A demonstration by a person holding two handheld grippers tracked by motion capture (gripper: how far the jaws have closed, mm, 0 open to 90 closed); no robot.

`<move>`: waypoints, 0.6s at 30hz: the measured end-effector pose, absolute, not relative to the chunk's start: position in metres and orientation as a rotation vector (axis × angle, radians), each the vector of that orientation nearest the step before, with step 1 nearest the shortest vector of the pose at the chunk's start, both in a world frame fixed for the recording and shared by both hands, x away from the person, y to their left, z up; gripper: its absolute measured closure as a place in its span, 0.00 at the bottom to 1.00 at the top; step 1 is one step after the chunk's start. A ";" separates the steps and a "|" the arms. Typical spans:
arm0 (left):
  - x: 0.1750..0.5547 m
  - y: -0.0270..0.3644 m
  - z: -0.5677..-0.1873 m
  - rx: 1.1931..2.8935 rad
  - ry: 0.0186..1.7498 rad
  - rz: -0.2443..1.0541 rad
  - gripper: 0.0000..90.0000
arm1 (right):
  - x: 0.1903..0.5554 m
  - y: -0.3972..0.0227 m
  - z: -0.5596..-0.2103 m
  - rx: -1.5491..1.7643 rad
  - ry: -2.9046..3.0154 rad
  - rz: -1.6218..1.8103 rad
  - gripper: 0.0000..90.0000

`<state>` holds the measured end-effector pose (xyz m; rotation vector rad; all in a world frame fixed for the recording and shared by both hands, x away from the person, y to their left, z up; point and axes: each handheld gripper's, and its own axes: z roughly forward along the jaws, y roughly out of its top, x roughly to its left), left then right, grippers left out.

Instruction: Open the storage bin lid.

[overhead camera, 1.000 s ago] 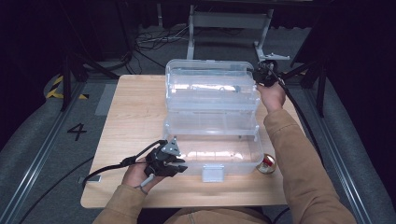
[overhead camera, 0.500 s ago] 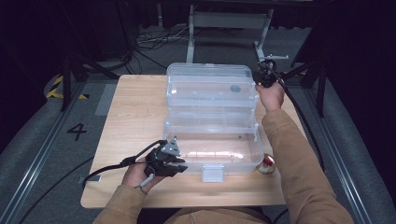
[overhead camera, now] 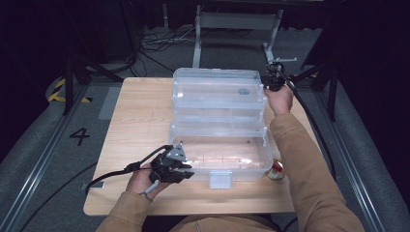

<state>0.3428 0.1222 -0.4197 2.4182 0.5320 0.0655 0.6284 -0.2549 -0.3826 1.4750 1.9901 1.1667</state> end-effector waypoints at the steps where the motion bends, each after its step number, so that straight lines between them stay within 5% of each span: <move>1: 0.343 0.122 -0.420 2.419 0.532 0.066 0.81 | 0.629 -0.255 -0.383 1.480 1.992 1.165 0.92; 18: 0.343 0.122 -0.420 2.418 0.529 0.067 0.81 | 0.638 -0.256 -0.395 1.556 2.040 1.145 0.91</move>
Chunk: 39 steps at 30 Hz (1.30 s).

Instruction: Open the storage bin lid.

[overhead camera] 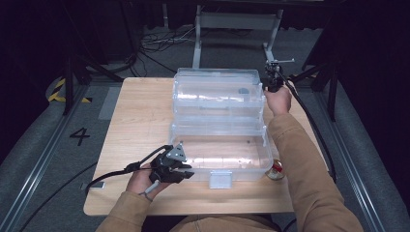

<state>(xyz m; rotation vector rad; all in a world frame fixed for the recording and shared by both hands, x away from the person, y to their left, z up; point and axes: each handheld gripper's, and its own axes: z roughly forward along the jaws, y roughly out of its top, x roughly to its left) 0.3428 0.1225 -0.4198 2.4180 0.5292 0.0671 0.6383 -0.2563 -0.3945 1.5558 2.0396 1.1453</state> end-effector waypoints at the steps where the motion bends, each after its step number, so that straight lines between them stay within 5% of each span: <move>1: 0.343 0.122 -0.420 2.418 0.530 0.067 0.81 | 0.638 -0.257 -0.395 1.557 2.041 1.146 0.91; 24: 0.344 0.122 -0.418 2.425 0.536 0.054 0.80 | 0.618 -0.280 -0.376 1.523 2.064 1.214 0.58; 39: 0.351 0.135 -0.398 2.303 0.538 -0.021 0.63 | 0.506 -0.323 -0.339 1.162 2.028 1.477 0.47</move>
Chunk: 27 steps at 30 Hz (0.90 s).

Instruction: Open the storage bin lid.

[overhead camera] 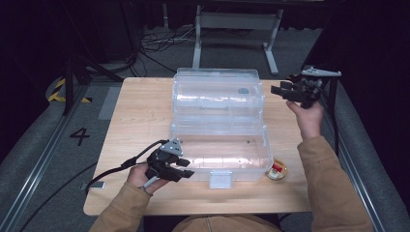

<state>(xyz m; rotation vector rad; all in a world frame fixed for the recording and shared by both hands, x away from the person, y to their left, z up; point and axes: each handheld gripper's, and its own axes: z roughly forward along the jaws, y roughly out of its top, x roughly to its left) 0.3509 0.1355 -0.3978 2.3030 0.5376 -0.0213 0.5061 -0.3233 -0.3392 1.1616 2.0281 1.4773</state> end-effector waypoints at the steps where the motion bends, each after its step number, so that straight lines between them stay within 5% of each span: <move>1: 0.352 0.138 -0.394 2.282 0.544 -0.014 0.64 | 0.496 -0.327 -0.340 1.151 2.020 1.487 0.47; 14: 0.369 0.178 -0.355 2.038 0.766 0.194 0.60 | 0.424 -0.351 -0.336 1.056 2.076 1.463 0.45; 27: 0.380 0.186 -0.352 2.049 0.858 0.271 0.59 | 0.397 -0.367 -0.331 1.015 2.154 1.401 0.48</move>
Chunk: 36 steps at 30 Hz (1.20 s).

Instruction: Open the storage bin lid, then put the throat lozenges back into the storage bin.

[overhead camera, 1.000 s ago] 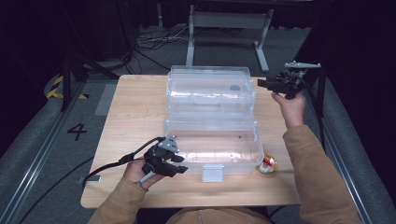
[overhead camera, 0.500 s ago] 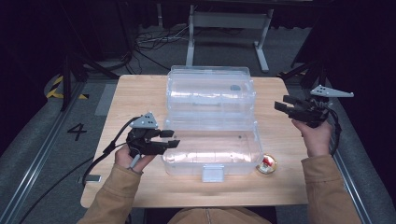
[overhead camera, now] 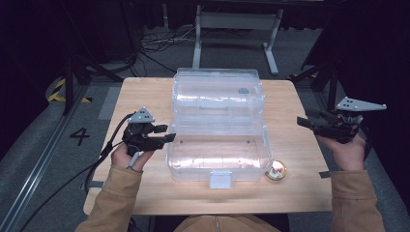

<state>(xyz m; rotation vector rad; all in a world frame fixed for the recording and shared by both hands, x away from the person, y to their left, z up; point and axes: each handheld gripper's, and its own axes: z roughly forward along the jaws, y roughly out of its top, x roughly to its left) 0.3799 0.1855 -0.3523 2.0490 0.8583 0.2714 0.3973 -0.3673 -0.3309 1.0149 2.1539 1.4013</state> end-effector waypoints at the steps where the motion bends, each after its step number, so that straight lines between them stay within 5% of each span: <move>1: 0.381 0.187 -0.352 2.052 0.864 0.272 0.59 | 0.397 -0.367 -0.332 1.009 2.165 1.389 0.47; 36: 0.391 0.224 -0.357 1.973 1.035 0.308 0.61 | 0.392 -0.329 -0.351 1.013 2.604 0.946 0.42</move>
